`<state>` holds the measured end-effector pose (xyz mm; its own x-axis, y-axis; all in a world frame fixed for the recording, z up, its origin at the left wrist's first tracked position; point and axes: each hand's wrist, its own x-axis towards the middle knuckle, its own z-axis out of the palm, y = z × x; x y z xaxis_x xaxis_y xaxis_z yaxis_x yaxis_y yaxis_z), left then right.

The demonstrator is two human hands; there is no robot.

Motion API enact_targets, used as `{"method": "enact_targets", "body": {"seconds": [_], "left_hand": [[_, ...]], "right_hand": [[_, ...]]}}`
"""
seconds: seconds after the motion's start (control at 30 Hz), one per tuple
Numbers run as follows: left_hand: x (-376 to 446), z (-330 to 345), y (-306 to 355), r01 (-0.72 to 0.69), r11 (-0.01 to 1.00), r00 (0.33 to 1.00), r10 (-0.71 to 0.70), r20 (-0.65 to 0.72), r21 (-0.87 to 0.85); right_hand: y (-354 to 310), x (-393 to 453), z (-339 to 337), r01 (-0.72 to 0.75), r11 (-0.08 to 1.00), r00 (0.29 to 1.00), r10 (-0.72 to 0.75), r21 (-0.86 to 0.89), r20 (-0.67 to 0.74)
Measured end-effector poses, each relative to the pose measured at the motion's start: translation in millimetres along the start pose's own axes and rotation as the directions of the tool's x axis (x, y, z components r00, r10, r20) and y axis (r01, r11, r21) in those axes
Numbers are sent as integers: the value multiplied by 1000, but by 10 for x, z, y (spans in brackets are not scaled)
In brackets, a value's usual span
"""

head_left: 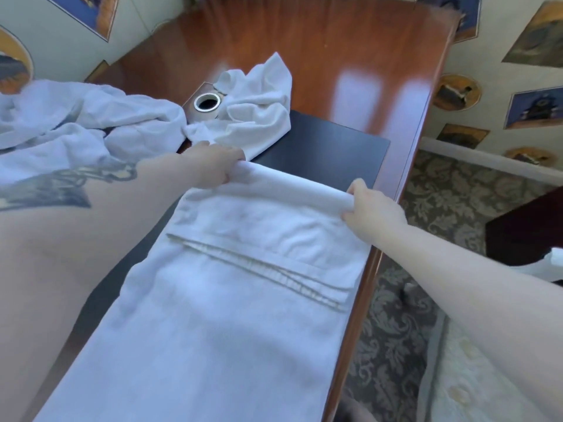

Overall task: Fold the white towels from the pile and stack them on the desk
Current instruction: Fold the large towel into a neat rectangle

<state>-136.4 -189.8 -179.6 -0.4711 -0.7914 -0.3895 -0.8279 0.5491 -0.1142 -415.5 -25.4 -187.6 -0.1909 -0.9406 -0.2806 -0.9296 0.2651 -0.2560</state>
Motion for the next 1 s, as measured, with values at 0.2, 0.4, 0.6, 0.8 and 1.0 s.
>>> {"method": "enact_targets", "body": {"seconds": [0.2,0.4,0.6,0.8,1.0], "left_hand": [[-229,-90,-19,22,1000,988,-21,-152,2],[-1264,128,-72,-45,999,923,33,-384,-22],[-2503,594,-9,-11,1000,869,8,-495,-4],[-3383,747,40,0,999,837,19,-547,36],[-3991,1126,68,-33,985,813,125,-569,169]], "right_hand": [[-45,-183,-5,-13,996,989,25,83,-144],[-382,-1159,281,190,970,878,-100,149,-468],[-718,-2222,680,264,958,839,-170,113,-517],[-955,-3028,732,401,916,720,-292,34,-629],[-1071,-3563,984,474,874,664,-436,-108,-608]]}}
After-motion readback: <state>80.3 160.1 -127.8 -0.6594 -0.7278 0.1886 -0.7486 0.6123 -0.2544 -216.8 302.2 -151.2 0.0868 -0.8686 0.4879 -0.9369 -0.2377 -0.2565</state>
